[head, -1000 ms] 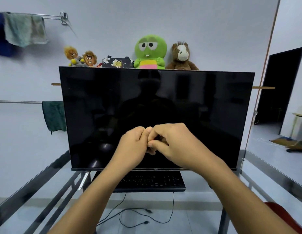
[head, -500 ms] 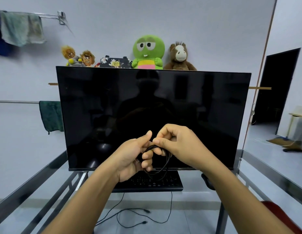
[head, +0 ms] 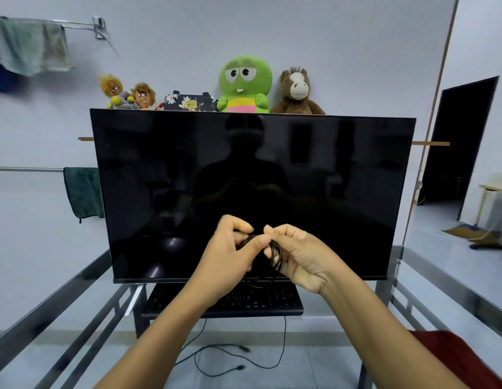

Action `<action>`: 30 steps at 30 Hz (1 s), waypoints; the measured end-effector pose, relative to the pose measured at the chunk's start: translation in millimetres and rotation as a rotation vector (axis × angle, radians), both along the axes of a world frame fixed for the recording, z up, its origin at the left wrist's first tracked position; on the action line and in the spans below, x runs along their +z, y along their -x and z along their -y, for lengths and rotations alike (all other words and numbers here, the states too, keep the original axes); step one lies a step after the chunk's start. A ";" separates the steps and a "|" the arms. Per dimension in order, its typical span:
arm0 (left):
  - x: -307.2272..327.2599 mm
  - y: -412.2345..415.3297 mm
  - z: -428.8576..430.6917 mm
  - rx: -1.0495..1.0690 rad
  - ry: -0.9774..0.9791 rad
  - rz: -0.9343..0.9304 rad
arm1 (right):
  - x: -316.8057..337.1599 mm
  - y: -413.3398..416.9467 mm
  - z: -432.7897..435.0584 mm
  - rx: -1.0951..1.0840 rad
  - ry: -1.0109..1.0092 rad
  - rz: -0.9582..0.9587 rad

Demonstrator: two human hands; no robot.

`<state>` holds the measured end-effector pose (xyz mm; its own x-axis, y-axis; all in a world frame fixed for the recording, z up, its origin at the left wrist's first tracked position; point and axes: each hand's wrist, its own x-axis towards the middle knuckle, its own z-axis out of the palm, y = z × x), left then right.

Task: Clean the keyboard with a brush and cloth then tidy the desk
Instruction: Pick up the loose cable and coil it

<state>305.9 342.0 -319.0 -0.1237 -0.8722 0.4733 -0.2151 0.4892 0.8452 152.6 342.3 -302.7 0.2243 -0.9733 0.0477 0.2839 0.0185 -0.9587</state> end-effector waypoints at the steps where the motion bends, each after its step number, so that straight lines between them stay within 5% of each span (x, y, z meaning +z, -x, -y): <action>1: -0.7 -0.2 0.9 0.040 0.009 -0.009 | -1.2 0.4 0.7 0.017 -0.004 -0.019; 8: 2.4 -1.3 1.7 0.203 0.212 0.054 | -1.8 6.2 2.5 0.019 0.096 -0.407; 19: -7.3 -1.5 6.6 0.234 0.092 0.055 | -12.2 1.2 0.9 0.015 0.156 -0.372; 25: -5.0 -7.0 8.7 0.011 -0.008 0.015 | -15.5 -1.6 4.6 -0.018 0.088 -0.217; 30: -6.9 -5.5 9.6 0.186 0.099 0.118 | -15.1 0.3 5.0 -0.031 0.143 -0.191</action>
